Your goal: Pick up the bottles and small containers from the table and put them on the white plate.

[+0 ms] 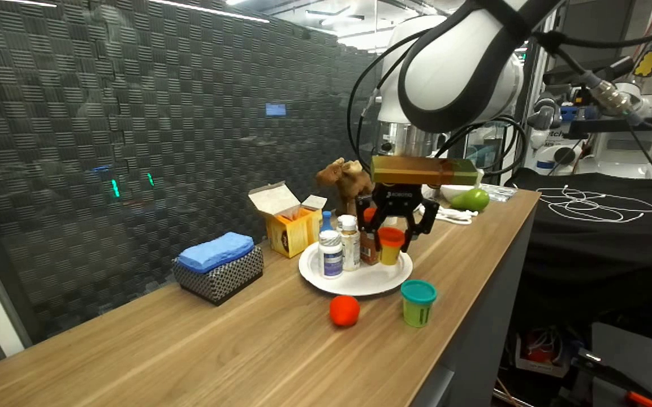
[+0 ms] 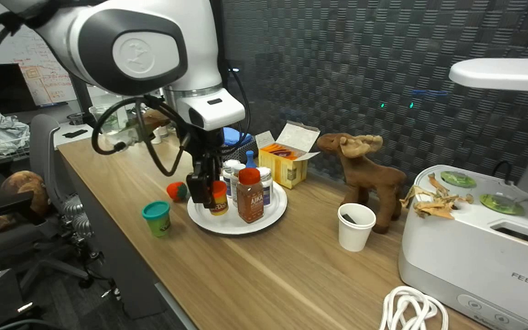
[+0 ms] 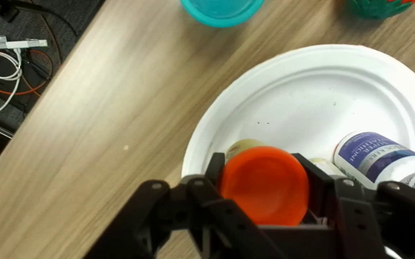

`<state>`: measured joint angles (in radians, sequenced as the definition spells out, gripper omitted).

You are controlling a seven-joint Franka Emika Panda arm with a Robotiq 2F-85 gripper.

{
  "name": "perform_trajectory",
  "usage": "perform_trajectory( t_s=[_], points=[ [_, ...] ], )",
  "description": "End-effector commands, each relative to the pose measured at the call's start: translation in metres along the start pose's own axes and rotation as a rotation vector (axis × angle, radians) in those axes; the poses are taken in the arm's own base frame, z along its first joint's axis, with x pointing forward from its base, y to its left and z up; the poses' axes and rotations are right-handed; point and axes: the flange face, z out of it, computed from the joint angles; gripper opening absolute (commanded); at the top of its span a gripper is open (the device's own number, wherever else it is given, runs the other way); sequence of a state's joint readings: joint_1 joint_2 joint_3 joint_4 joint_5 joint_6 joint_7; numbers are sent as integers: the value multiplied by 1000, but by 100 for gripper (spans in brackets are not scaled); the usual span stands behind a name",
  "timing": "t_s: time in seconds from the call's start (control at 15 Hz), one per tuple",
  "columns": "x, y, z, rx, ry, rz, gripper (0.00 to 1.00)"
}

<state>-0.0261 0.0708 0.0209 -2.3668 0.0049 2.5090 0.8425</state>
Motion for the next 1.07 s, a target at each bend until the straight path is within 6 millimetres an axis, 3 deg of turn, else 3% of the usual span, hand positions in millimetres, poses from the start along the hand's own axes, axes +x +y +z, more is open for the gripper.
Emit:
perform_trajectory(
  t_s=[0.0,0.33,0.47,0.53,0.6,0.73,0.87,1.0],
  points=[
    [15,-22,10,-4,9,-6,24],
    [27,-25,38,-36,-24,-2,24],
    [30,-27,38,-43,-19,0,24],
    [31,-25,38,-45,-17,2,37],
    [32,-23,36,-42,-15,2,74],
    [31,-19,32,-34,-14,3,81],
    [29,-13,29,-29,-11,1,98],
    [25,-6,24,-20,-5,3,100]
  ],
)
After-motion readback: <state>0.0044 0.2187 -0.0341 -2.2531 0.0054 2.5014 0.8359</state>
